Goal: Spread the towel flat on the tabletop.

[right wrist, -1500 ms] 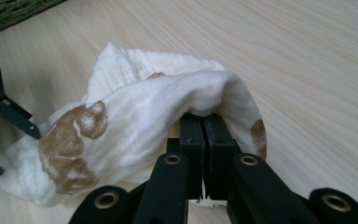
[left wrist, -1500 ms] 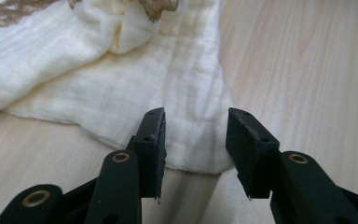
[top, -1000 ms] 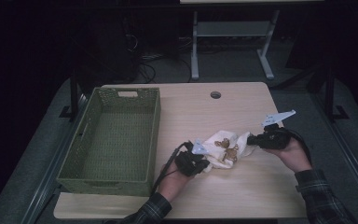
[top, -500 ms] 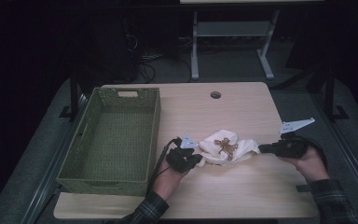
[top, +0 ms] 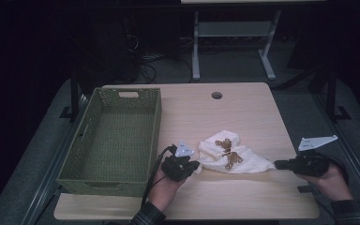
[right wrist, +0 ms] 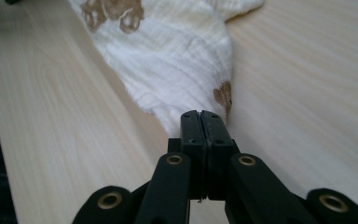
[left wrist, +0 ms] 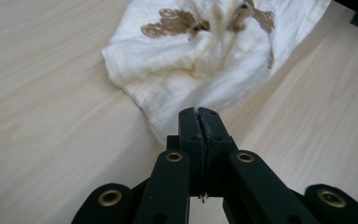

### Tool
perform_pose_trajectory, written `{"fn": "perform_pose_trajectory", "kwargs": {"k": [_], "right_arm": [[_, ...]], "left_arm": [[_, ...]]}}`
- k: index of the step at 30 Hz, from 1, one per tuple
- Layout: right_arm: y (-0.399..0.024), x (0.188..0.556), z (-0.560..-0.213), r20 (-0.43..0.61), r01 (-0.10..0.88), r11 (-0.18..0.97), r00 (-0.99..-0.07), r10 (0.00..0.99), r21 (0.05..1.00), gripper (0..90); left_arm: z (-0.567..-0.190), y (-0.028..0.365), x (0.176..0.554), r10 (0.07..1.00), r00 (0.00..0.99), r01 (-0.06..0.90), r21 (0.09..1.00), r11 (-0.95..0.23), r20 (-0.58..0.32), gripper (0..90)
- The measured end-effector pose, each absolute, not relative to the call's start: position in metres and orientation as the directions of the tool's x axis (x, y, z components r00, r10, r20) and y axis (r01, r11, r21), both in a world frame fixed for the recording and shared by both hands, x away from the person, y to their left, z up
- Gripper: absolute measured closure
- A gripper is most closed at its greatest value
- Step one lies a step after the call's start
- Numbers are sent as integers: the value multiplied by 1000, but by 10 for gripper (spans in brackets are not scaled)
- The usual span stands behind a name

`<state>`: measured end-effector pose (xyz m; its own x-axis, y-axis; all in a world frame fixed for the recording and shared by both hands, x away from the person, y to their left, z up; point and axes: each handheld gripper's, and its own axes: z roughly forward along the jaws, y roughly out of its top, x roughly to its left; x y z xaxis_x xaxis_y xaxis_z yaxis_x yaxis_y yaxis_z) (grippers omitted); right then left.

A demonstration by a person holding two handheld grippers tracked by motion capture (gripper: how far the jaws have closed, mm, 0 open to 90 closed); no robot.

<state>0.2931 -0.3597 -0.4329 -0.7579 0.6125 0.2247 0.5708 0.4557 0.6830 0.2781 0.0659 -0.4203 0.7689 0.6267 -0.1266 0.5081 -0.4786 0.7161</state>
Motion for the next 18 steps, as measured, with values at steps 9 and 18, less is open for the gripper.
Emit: {"fn": "perform_pose_trajectory", "kwargs": {"k": [9, 18], "right_arm": [[-357, 266, -456, 253, 596, 518, -770, 586, 613, 877], [-361, 275, -444, 236, 579, 450, -754, 613, 680, 714]], "left_arm": [[-434, 61, 257, 615, 780, 522, 657, -543, -111, 873], [-433, 57, 265, 619, 778, 512, 678, -528, -105, 593]]}}
